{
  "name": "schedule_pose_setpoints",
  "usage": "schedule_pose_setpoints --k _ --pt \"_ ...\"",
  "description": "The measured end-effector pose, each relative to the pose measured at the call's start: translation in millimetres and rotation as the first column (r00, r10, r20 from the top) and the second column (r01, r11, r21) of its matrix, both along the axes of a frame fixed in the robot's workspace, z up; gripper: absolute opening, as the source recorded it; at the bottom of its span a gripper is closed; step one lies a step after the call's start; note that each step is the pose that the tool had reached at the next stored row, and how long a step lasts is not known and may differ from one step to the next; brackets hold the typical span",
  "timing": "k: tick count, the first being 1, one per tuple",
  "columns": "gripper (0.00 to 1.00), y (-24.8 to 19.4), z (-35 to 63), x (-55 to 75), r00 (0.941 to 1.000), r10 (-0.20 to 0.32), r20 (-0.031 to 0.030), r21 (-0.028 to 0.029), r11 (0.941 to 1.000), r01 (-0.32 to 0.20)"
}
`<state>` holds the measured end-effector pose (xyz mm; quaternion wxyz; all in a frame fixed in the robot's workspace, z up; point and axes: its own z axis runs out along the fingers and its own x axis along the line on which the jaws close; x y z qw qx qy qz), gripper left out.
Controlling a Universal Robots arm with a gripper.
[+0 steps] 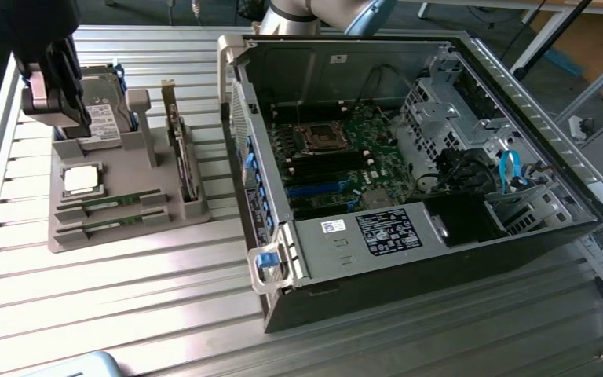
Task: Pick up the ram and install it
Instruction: 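Pick up the ram and move it above insertion slot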
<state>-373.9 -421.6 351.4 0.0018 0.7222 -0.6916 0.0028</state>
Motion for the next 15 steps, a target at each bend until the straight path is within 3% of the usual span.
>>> schedule_pose_setpoints --k 15 --pt "0.24 -0.2 -20.6 0.0 1.0 0.0 -0.0001 -0.0001 1.0 0.0"
